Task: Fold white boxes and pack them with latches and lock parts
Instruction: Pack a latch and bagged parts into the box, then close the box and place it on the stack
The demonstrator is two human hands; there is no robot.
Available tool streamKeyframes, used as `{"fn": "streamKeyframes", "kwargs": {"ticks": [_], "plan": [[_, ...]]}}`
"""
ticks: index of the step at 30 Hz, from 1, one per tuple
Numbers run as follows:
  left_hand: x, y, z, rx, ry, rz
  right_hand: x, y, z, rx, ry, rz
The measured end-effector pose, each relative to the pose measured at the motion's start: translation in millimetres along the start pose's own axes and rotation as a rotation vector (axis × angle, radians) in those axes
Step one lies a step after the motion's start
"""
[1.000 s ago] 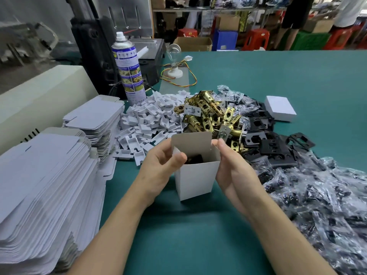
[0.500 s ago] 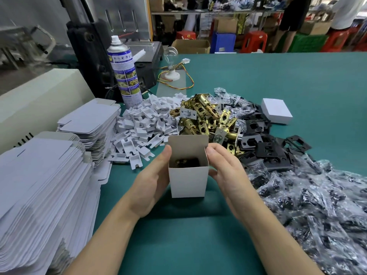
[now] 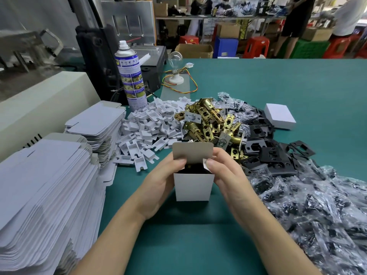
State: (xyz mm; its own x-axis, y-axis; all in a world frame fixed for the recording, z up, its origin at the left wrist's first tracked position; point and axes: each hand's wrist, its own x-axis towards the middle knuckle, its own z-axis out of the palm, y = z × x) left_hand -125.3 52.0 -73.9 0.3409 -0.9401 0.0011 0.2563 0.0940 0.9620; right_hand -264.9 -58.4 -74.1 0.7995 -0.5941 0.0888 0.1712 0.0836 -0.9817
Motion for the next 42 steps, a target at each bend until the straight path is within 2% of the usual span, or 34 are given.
{"fn": "streamKeyframes", "kwargs": {"ticks": [4,8,11,17,23,31,36,42], "plan": [[1.0,-3.7,6.0,-0.018,0.037,0.077,3.4,2.5,1.0,-0.007,0.045,-0.037],[4.5,-6.3,11.7,-0.143,0.154,0.175,5.4,2.2,2.8,0.012,0.078,-0.095],[4.5,-6.3,14.5,-0.184,0.199,0.188,5.0,3.9,4.0,0.020,0.080,-0.138],[5.0,-9.2,21.4,-0.269,0.189,0.181,8.2,5.1,6.7,0.100,0.178,-0.196],[8.5,-8.6,20.0,-0.203,0.193,0.208,8.9,0.4,4.8,0.103,0.212,-0.222],[5.6,2.7,5.8,0.032,0.078,0.399,-1.2,-5.1,6.7,0.173,0.132,-0.214],[4.7,3.6,4.9,0.064,0.024,0.398,-3.1,-9.8,6.5,0.288,0.080,-0.147],[1.9,11.9,-0.1,0.188,0.011,0.420,-4.4,-10.9,4.0,0.255,0.098,-0.119]]}}
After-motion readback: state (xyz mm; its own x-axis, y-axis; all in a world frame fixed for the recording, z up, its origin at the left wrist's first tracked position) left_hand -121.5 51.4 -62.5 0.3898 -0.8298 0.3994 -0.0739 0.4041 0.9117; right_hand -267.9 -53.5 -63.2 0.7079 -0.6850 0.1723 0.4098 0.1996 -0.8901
